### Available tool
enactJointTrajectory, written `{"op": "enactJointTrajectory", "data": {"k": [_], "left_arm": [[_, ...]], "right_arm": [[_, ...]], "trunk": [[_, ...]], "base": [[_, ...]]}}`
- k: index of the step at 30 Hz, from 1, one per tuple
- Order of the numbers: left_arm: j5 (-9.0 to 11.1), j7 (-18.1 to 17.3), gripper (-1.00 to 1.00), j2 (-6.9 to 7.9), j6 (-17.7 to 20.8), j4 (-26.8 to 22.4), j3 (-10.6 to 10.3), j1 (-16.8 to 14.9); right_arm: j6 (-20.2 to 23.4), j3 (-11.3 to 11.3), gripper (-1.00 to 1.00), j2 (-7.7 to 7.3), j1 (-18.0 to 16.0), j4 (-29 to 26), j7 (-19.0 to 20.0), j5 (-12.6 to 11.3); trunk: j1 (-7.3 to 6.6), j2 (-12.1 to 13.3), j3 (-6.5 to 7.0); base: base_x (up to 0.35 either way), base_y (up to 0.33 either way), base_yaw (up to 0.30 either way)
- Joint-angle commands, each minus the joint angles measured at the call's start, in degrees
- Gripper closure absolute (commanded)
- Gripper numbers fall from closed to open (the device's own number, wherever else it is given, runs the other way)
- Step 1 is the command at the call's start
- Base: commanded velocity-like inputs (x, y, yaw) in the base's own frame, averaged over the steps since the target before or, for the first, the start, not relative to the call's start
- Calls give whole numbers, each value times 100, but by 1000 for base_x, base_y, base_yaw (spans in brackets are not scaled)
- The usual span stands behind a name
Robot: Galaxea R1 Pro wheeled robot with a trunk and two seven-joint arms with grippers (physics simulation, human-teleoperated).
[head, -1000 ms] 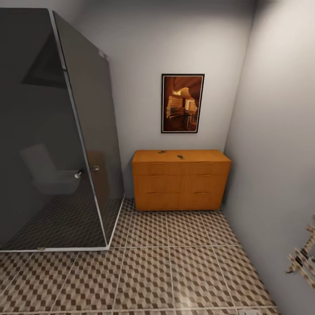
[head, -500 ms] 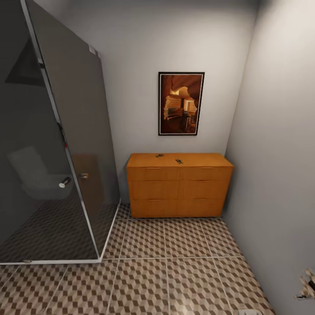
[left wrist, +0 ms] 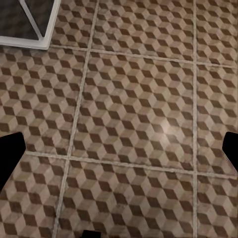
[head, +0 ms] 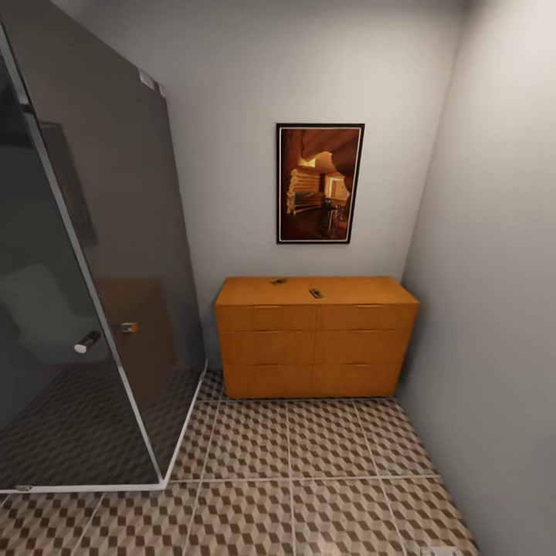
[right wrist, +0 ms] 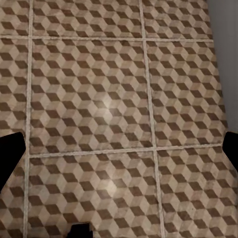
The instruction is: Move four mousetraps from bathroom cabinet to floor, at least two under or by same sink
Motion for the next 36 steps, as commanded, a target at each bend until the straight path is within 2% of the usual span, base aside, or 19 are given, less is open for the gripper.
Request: {"op": "enactJointTrajectory", "data": {"k": [1, 36], "left_arm": [[9, 33, -100, -4, -35, 23, -49, -11], [9, 33, -100, -4, -35, 23, -49, -11]], "right_arm": [[-40, 3, -100, 0, -12, 25, -10, 3], [-40, 3, -100, 0, -12, 25, -10, 3]], "trunk": [[7, -13, -13], [7, -13, -13]], "base": [[331, -6, 0], [331, -1, 0]]}}
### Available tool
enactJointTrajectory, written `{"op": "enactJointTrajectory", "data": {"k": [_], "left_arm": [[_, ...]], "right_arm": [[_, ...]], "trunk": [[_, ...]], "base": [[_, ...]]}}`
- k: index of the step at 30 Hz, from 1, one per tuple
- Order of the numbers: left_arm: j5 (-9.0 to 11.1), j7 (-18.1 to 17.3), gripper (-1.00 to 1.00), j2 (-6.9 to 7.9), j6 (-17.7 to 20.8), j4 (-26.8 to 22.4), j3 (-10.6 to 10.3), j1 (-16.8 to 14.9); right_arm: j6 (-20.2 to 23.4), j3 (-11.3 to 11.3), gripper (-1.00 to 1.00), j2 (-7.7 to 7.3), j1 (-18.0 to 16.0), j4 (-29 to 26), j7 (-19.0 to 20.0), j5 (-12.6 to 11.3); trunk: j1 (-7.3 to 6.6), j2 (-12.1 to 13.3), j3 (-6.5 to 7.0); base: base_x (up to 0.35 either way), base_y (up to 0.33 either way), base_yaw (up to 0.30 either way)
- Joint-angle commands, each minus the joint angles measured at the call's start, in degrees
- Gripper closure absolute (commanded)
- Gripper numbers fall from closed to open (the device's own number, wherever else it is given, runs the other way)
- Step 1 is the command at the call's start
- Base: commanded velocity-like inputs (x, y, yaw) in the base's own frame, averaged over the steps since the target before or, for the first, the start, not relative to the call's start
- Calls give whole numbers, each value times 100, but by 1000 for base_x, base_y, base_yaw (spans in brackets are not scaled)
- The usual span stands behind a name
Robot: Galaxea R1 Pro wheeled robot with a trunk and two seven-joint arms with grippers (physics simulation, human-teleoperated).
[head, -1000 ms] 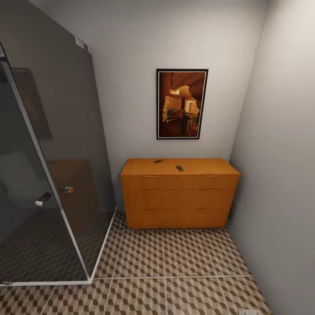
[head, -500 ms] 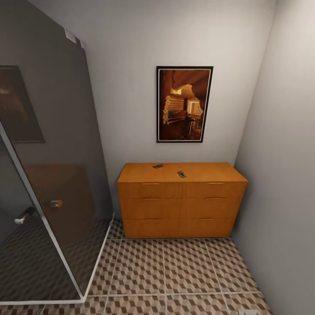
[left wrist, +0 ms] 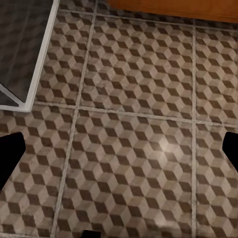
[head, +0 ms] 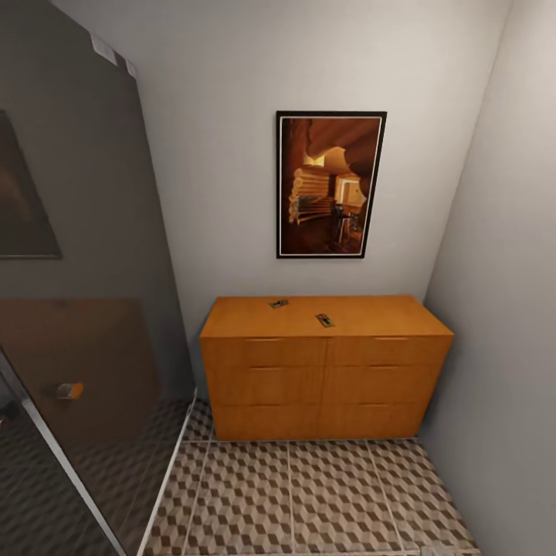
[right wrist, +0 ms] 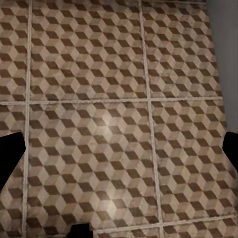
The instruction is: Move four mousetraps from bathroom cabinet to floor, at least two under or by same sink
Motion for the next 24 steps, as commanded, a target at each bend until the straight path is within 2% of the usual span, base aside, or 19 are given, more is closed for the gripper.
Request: {"op": "enactJointTrajectory", "data": {"k": [1, 24], "left_arm": [[9, 33, -100, -4, -35, 23, -49, -11], [9, 33, -100, 2, -35, 23, -49, -11]], "right_arm": [[-40, 3, -100, 0, -12, 25, -10, 3], [-40, 3, -100, 0, -12, 25, -10, -2]], "trunk": [[7, -13, -13], [7, -13, -13]], "base": [[331, 0, 0], [331, 0, 0]]}}
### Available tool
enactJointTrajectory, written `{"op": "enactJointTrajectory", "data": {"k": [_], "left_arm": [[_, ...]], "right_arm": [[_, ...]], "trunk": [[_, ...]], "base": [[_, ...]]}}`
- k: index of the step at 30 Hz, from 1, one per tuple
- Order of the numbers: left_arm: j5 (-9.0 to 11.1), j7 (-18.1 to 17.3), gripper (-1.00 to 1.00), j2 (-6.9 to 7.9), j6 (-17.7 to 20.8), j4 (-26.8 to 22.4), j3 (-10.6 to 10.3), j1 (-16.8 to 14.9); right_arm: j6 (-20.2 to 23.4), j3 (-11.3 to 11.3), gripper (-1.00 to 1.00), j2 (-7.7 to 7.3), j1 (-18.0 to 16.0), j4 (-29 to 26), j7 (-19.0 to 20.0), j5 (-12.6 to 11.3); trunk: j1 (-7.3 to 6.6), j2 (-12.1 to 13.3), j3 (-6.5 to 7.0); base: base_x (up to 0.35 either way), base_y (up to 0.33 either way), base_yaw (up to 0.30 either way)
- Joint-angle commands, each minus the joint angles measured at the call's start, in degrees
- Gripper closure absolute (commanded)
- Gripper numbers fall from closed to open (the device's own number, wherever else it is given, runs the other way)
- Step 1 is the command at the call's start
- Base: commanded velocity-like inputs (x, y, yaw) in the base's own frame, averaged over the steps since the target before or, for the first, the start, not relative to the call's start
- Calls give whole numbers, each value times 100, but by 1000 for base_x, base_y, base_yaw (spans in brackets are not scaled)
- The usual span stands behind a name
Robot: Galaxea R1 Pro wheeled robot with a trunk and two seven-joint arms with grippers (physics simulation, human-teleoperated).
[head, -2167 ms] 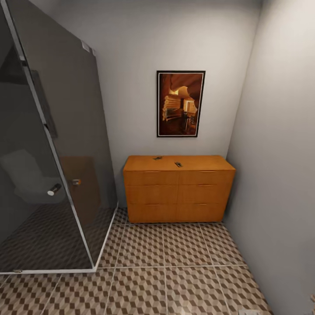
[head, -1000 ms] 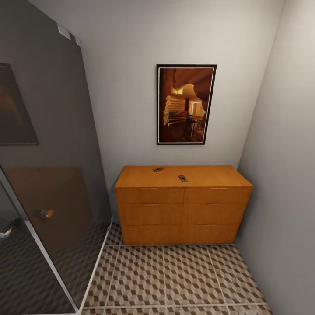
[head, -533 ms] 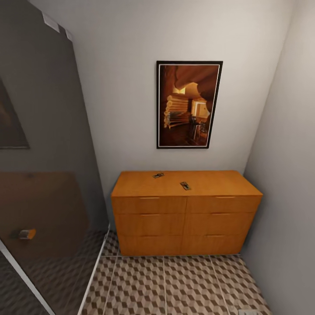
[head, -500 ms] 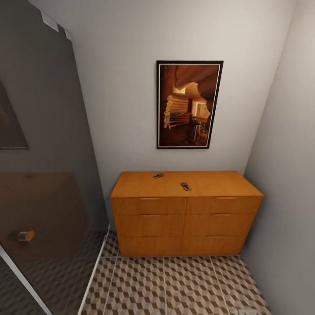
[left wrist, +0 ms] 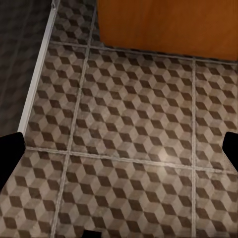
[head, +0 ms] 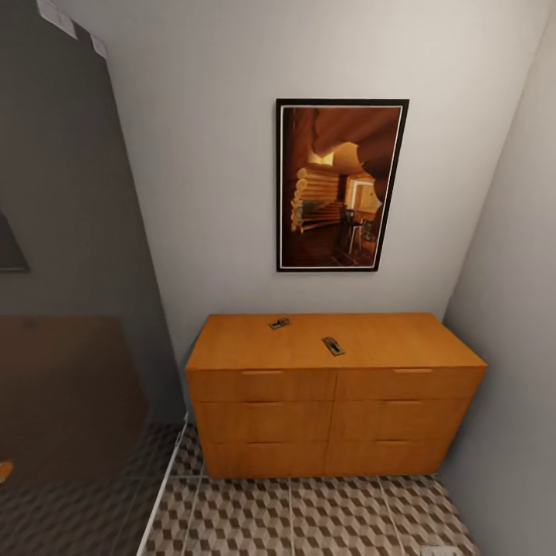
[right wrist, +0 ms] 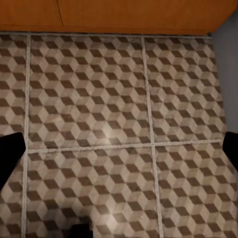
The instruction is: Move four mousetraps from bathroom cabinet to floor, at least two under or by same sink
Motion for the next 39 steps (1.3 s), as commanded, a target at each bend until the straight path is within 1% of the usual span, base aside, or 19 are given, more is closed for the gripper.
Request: {"op": "enactJointTrajectory", "data": {"k": [1, 8, 21, 25, 29, 30, 34, 35, 37, 39], "left_arm": [[9, 33, -100, -3, -35, 23, -49, -11], [15, 30, -100, -12, -46, 19, -49, -11], [31, 25, -100, -35, -49, 15, -36, -11], [40, 19, -100, -36, -50, 2, -38, -11], [37, 19, -100, -34, -42, -44, -58, -15], [31, 31, -100, -31, -33, -128, -64, -28], [8, 119, -100, -32, 14, -516, -71, -44], [-1, 187, -100, -32, 127, -782, -74, -48], [-7, 259, -100, -24, 343, -1066, -78, -51], [-11, 335, -100, -9, 650, -1381, -80, -52]], "right_arm": [[-40, 4, -100, 0, -12, 25, -10, 3], [-40, 9, -100, 0, -12, 20, -15, 29], [-39, 26, -100, -8, -12, 7, -69, 69], [-34, 23, -100, -5, -12, -95, -37, 86], [-12, 20, -100, -4, -9, -464, -15, 90], [2, 21, -100, -3, -10, -737, -10, 101], [36, 18, -100, -1, -9, -1306, -5, 124], [66, 16, -100, -1, -9, -1588, -3, 129], [114, 15, -100, 0, -10, -1877, -4, 131], [201, 11, -100, 0, -9, -2161, -6, 131]], "trunk": [[7, -13, -13], [7, -13, -13], [7, -13, -13], [7, -13, -13], [7, -13, -13], [7, -13, -13], [7, -13, -13], [7, -13, -13], [7, -13, -13], [7, -13, -13]], "base": [[331, 0, 0], [177, 0, 0], [18, 0, 0], [1, 0, 0], [0, 0, 0], [0, 0, 0], [0, 0, 0], [0, 0, 0], [0, 0, 0], [0, 0, 0]]}}
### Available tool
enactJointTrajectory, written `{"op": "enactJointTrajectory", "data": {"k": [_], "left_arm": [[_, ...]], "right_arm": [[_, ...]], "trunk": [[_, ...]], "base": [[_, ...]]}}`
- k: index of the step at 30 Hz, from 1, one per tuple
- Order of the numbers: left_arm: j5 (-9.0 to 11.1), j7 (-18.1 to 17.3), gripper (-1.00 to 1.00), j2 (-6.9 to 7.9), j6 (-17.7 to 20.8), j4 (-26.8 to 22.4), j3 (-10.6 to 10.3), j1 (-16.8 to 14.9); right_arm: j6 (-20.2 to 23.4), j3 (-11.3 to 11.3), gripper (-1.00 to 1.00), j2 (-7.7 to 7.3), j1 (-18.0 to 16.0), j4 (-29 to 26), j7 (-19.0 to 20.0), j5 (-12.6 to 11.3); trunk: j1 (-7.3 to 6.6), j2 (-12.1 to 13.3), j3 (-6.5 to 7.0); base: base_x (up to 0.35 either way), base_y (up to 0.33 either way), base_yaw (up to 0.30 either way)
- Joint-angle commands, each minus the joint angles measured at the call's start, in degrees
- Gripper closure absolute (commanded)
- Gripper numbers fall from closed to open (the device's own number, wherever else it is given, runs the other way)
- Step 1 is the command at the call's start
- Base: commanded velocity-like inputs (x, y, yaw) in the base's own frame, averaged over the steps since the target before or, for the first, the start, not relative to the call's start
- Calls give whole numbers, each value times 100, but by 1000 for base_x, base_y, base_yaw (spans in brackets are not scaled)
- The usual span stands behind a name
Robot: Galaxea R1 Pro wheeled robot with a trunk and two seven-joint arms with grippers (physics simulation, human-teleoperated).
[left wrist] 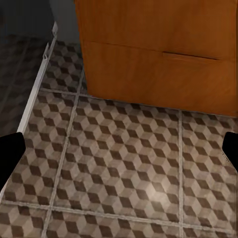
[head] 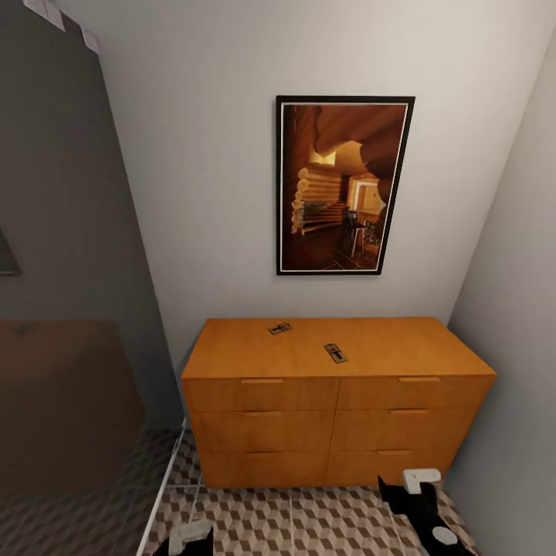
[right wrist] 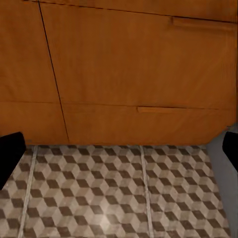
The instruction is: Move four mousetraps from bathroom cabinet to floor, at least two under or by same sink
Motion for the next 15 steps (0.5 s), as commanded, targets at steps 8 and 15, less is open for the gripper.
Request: {"op": "enactJointTrajectory", "data": {"k": [8, 15], "left_arm": [[-26, 800, -100, 0, 2034, -2907, -56, -9], [-267, 1028, -100, -93, 3237, -4752, -67, -15]], "right_arm": [[761, -8, -100, -1, -4, -2063, -29, -31], [1606, -6, -100, 6, -5, -3298, -13, -54]], "trunk": [[4, -13, -14], [4, -13, -14]], "base": [[0, 0, 0], [0, 0, 0]]}}
